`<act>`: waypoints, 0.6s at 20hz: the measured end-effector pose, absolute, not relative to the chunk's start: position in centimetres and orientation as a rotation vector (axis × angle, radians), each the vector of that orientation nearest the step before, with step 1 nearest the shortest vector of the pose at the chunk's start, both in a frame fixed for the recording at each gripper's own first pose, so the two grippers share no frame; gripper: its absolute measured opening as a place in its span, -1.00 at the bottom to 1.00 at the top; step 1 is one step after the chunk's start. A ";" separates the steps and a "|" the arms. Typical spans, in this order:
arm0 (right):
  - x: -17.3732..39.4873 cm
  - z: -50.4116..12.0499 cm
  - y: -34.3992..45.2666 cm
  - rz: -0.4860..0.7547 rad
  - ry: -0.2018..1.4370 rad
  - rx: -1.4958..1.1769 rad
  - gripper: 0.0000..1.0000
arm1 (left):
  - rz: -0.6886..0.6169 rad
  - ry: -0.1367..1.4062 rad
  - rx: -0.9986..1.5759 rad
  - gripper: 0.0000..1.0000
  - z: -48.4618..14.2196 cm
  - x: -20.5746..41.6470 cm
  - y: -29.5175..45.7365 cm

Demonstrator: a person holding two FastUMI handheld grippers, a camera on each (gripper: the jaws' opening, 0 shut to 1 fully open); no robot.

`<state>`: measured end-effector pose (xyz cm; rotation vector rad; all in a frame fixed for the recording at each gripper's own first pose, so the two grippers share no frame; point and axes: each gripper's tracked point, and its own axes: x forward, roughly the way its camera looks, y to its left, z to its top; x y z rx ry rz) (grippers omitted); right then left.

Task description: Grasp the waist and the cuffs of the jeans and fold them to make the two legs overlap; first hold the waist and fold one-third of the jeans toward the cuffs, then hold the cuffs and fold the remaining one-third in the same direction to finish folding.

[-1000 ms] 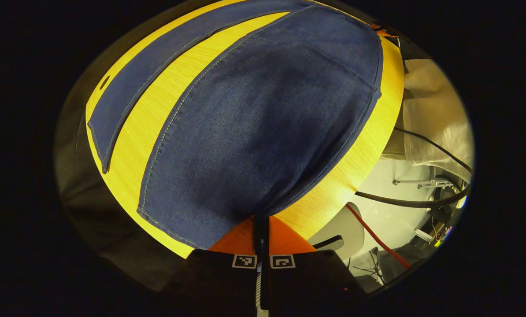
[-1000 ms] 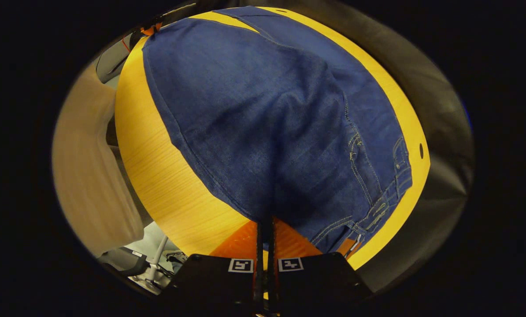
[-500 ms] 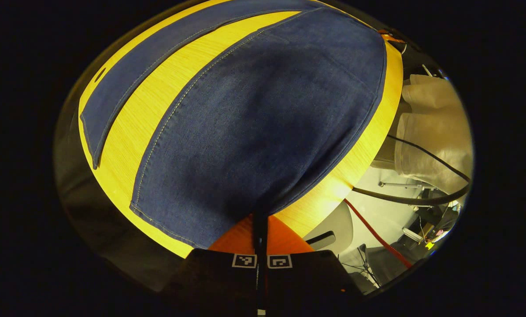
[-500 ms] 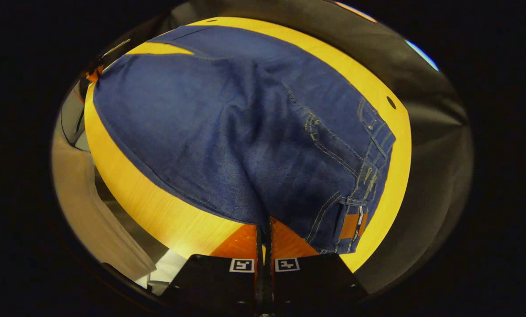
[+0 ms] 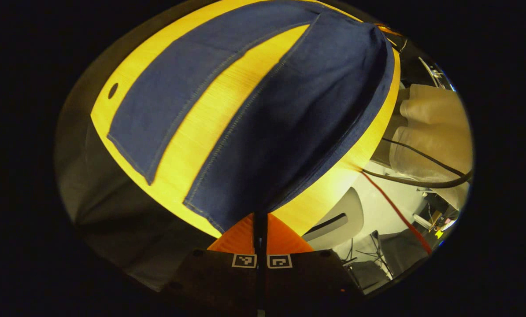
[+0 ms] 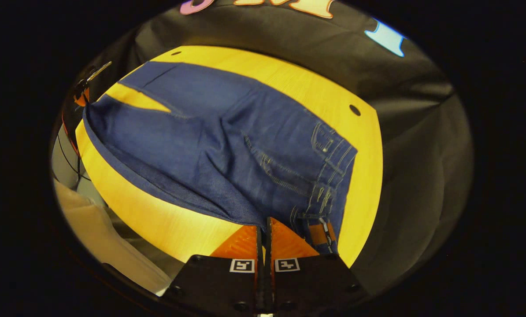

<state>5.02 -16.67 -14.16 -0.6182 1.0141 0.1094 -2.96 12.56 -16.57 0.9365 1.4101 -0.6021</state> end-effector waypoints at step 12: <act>15.4 -10.3 -13.9 0.045 1.003 -0.601 -1.00 | -0.521 1.268 1.114 -1.00 -9.5 11.1 13.7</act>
